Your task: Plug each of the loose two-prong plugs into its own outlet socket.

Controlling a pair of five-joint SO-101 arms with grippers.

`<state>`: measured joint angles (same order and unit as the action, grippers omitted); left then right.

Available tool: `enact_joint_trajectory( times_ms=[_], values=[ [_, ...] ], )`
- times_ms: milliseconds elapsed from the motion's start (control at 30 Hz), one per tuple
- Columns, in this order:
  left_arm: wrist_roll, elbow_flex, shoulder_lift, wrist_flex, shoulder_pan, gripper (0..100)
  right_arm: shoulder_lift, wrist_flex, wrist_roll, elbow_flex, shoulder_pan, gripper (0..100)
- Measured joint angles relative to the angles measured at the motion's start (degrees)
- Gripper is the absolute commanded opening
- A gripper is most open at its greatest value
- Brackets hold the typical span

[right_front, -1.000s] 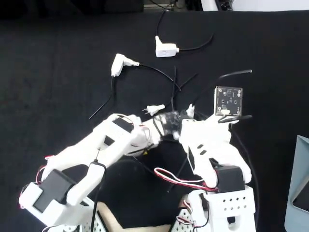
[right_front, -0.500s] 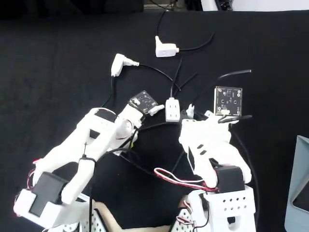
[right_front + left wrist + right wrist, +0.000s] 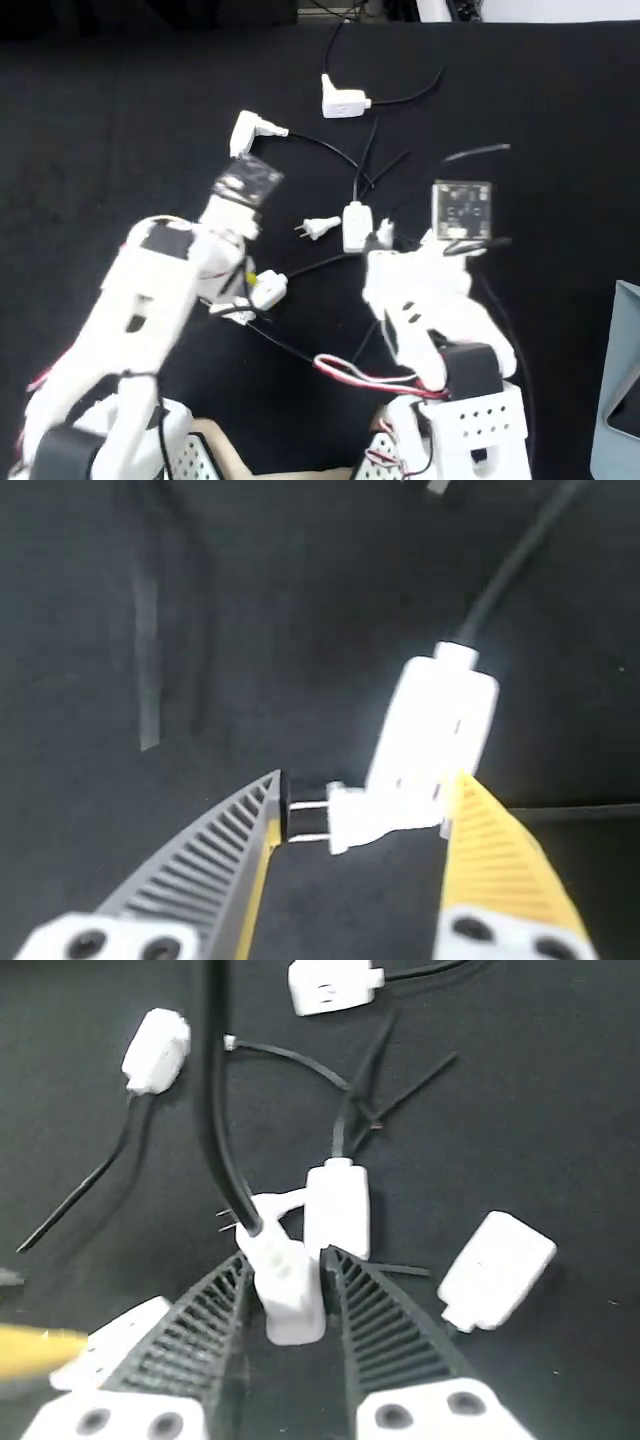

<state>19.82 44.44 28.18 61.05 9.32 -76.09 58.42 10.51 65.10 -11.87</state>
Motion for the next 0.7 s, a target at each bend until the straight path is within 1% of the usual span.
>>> enact_joint_trajectory(
  times_ms=[233, 400, 567, 700],
  values=[
    [-1.2, 8.6, 17.6, 1.1, -10.9, 26, 0.9, -2.8, 0.0, 0.0, -9.5, 1.1],
    [-5.0, 16.2, 29.4, 1.1, -17.7, 26, 9.5, -8.6, -0.1, 0.0, -15.3, 1.1],
    [-8.0, 24.5, 40.4, -2.5, -21.1, 26, 21.7, -17.3, -0.1, 0.1, -21.8, 1.1],
    [-8.9, 31.2, 47.4, -4.6, -22.0, 26, 30.2, -24.6, -0.1, 0.1, -25.4, 1.1]
  ],
)
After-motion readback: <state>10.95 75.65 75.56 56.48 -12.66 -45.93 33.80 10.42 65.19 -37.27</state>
